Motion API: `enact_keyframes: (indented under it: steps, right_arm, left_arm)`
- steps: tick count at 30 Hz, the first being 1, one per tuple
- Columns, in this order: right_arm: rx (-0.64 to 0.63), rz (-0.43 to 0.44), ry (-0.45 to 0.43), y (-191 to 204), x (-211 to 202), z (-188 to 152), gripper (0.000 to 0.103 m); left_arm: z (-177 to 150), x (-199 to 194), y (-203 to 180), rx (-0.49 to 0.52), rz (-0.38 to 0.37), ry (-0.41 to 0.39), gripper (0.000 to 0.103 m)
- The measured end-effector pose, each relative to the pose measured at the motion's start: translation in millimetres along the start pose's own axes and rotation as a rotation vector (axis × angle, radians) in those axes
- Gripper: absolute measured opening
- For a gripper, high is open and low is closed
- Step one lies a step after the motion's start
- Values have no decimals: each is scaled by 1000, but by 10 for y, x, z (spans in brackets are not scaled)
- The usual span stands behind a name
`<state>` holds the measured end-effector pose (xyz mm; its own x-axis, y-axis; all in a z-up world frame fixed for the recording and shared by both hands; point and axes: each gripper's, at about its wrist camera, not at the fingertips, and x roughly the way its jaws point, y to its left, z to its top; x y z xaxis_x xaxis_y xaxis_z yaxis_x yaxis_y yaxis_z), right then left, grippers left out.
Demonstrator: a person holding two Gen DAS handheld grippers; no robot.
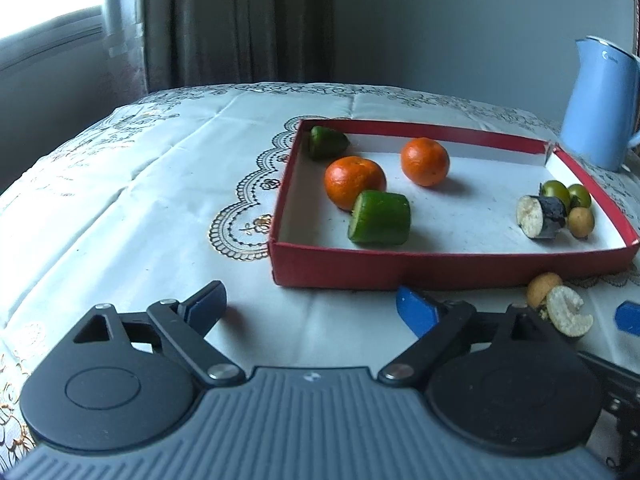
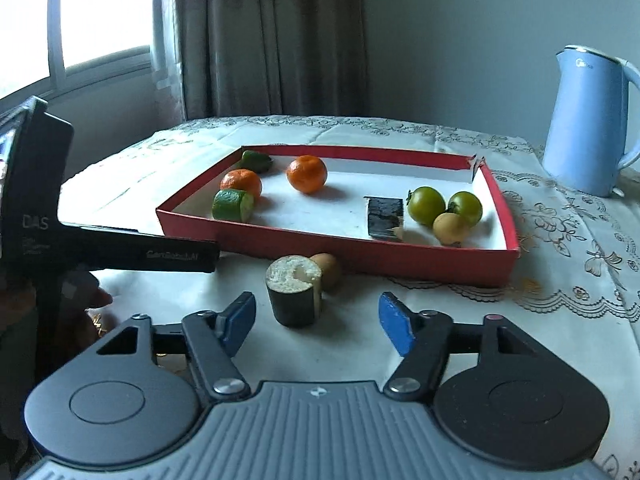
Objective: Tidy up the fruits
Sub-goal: 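Grasp the dark eggplant chunk on the tablecloth with the right gripper, then carry the eggplant chunk into the red tray and open the right gripper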
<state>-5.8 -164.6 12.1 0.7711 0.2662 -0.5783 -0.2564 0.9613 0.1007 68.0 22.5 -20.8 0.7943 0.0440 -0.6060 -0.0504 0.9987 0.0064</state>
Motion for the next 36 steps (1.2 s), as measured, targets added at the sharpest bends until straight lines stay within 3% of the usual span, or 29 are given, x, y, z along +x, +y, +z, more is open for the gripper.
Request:
enact_keyframes:
  steps: [8, 13, 20, 36]
  right_arm:
    - [3, 12, 20, 70, 156, 71, 50]
    - [21, 20, 48, 85, 269, 70, 33]
    - [28, 14, 27, 59, 196, 29, 33]
    - [99, -110, -71, -378, -115, 84, 33]
  left_arm:
    - [-1, 2, -1, 1, 15, 4, 94]
    - [-3, -4, 2, 0, 10, 8, 99]
    - [1, 7, 7, -6, 2, 13, 102]
    - [4, 16, 3, -6, 2, 18, 103]
